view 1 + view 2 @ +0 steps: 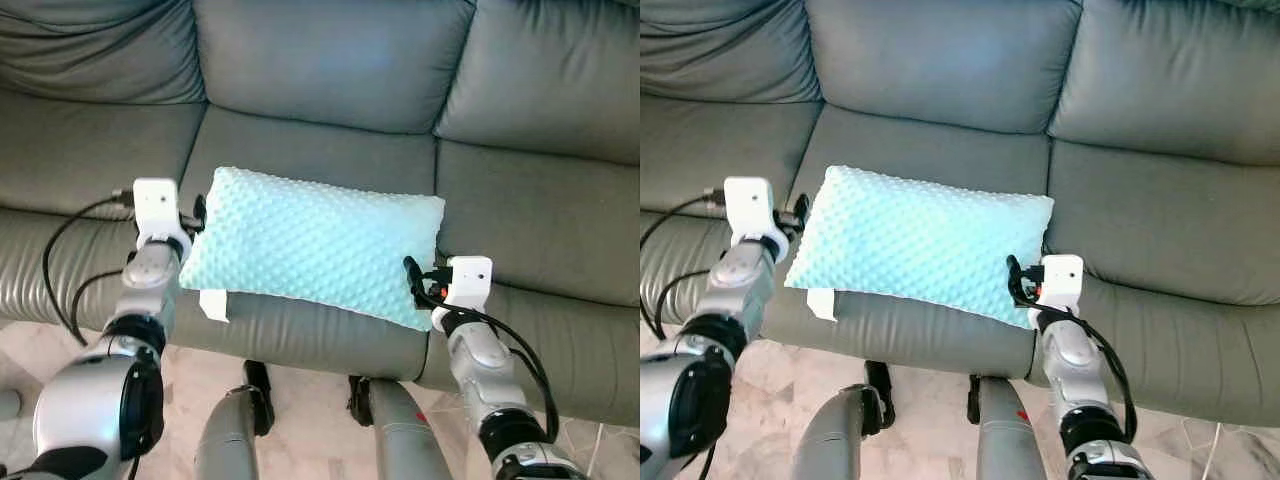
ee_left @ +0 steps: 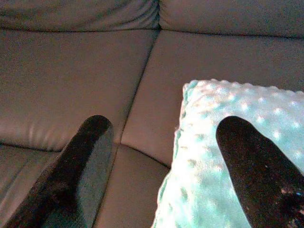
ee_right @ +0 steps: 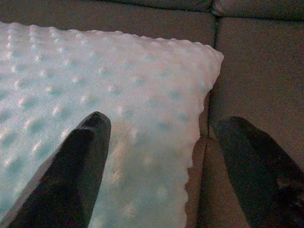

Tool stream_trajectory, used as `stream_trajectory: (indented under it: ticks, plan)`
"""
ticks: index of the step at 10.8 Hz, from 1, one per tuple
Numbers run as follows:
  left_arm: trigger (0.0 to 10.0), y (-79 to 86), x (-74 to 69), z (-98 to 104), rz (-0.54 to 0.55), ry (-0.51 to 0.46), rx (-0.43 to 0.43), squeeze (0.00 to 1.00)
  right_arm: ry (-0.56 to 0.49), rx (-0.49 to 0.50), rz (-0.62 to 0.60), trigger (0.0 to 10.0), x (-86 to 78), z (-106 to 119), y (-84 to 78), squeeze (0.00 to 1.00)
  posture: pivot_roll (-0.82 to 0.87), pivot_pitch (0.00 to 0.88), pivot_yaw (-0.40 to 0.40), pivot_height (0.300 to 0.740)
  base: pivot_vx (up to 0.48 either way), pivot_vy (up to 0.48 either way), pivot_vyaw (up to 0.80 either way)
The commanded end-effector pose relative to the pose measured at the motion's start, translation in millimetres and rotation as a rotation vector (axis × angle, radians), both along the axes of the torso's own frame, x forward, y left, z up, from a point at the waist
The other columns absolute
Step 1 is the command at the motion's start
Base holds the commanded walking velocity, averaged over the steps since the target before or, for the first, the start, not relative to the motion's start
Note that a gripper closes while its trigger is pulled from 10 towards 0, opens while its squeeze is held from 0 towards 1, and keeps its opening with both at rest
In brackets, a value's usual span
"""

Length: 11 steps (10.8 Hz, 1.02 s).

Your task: Move the pillow to the sofa

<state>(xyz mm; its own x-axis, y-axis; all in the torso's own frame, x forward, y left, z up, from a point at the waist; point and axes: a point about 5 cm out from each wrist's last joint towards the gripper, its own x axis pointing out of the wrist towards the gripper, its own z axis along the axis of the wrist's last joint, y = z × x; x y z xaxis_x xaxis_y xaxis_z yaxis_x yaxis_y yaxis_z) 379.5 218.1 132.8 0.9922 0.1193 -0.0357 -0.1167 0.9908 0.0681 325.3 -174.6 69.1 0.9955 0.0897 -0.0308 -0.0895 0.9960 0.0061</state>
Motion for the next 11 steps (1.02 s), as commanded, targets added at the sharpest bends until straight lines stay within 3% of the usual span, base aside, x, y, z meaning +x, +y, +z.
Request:
stream_trajectory:
  ticks: [1, 4, 6, 11]
  plan:
    - [10.0, 4.6, -8.3, -14, 0.009, 0.022, -0.017, 1.00, 0.028, -0.010, -0.009, 10.0, -7.8, -10, -5.0, 1.00, -0.17, 0.442, 0.023, 0.740, 0.000, 0.000, 0.00]
    - [10.0, 5.5, -13.0, -16, -0.037, -0.013, -0.021, 1.00, -0.053, -0.013, -0.016, 10.0, -3.9, 9, -6.4, 1.00, -0.15, 0.377, 0.021, 0.740, 0.000, 0.000, 0.00]
    - [10.0, 6.1, -17.8, -18, -0.089, -0.037, -0.010, 1.00, -0.112, 0.000, 0.029, 10.0, -11.5, 20, 5.5, 1.00, -0.15, 0.333, 0.019, 0.740, 0.000, 0.000, 0.00]
    - [10.0, 5.9, -18.2, -19, -0.096, -0.040, -0.015, 1.00, -0.115, 0.001, 0.032, 10.0, -13.0, 21, 6.4, 1.00, -0.15, 0.333, 0.019, 0.740, 0.000, 0.000, 0.00]
